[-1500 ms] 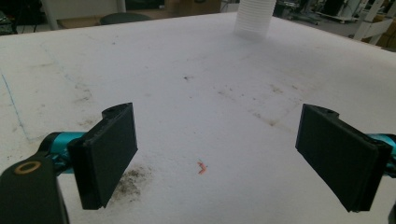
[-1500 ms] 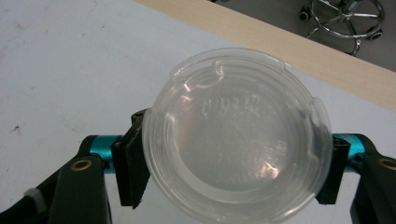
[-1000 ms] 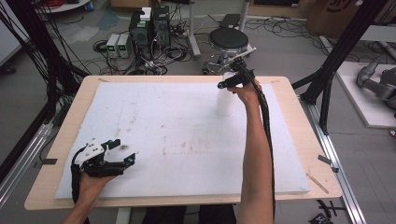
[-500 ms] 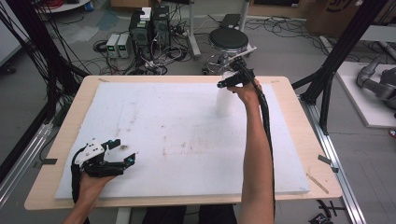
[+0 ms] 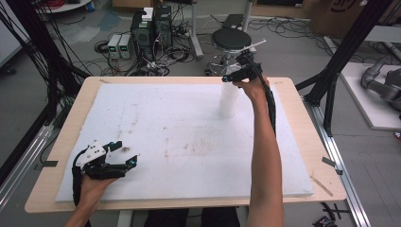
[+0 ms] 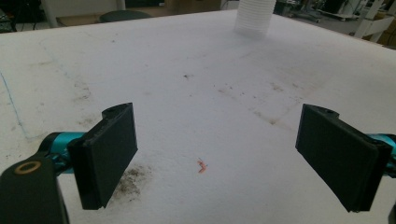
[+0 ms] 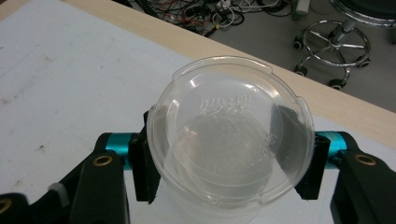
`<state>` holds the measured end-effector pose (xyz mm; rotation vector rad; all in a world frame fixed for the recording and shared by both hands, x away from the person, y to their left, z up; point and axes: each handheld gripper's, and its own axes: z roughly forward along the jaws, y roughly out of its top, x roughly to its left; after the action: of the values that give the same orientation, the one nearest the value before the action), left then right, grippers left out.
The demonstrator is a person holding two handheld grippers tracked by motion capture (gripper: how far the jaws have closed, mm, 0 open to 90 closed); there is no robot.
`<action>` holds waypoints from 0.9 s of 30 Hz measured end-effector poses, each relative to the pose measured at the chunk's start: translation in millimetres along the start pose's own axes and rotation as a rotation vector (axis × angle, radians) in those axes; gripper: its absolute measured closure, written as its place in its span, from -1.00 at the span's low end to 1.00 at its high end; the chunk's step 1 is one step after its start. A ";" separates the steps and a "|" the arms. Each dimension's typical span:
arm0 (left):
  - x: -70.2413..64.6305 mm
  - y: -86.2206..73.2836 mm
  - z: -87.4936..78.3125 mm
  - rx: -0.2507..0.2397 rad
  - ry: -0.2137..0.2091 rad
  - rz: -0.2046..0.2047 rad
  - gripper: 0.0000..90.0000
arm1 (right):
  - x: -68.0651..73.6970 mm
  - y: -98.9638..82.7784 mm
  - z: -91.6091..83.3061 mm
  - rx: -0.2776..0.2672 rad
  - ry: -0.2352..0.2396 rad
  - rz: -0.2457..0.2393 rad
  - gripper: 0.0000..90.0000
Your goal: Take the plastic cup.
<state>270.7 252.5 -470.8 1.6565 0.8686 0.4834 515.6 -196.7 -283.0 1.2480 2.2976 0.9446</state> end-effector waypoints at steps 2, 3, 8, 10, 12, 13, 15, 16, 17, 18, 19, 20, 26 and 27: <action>0.0 0.0 0.0 0.000 -0.001 0.003 -0.72 | 0.6 5.1 -7.5 -0.015 0.000 -0.004 -0.11; 0.0 0.1 0.0 0.000 -0.001 0.003 -0.72 | 1.1 7.6 -11.6 -0.019 -0.001 -0.003 -0.11; 0.3 0.1 -0.1 0.002 -0.002 0.000 -0.72 | 3.3 21.3 -31.0 -0.051 0.008 -0.010 -0.10; 0.3 0.0 -0.1 0.002 -0.002 0.001 -0.72 | 5.8 27.6 -39.0 -0.061 0.004 -0.020 -0.10; 0.3 0.1 0.0 0.001 -0.002 0.003 -0.72 | 7.6 33.5 -46.5 -0.074 0.004 -0.032 -0.10; 0.3 0.1 0.0 0.000 -0.002 0.004 -0.72 | 8.4 35.4 -49.4 -0.077 0.001 -0.038 -0.10; 0.3 0.1 -0.1 -0.001 -0.002 0.004 -0.72 | 10.0 37.9 -53.5 -0.081 0.000 -0.044 -0.09; 0.3 0.0 -0.1 0.001 -0.002 0.002 -0.72 | 11.0 38.8 -55.5 -0.082 0.000 -0.049 -0.09; 0.4 0.0 -0.2 0.001 -0.003 0.001 -0.72 | 12.2 39.2 -57.7 -0.085 0.002 -0.054 -0.09; 0.5 0.0 -0.4 0.000 -0.004 0.001 -0.72 | 12.8 39.1 -59.3 -0.088 0.005 -0.063 -0.09; 0.6 0.0 -0.5 -0.001 -0.005 0.000 -0.72 | 13.9 38.6 -61.0 -0.088 0.007 -0.067 -0.09; 0.7 -0.1 -0.5 -0.001 -0.006 -0.001 -0.72 | 14.9 37.9 -62.4 -0.089 0.013 -0.073 -0.09; 0.1 0.1 0.4 0.001 -0.010 -0.002 -0.72 | 25.8 18.9 -81.7 -0.131 0.061 -0.124 -0.09; 0.2 0.2 0.1 0.004 -0.010 0.002 -0.72 | 29.2 13.1 -86.4 -0.138 0.079 -0.134 -0.09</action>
<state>271.0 252.5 -470.7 1.6628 0.8608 0.4745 456.8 -200.4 -212.2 1.0045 2.2991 1.1014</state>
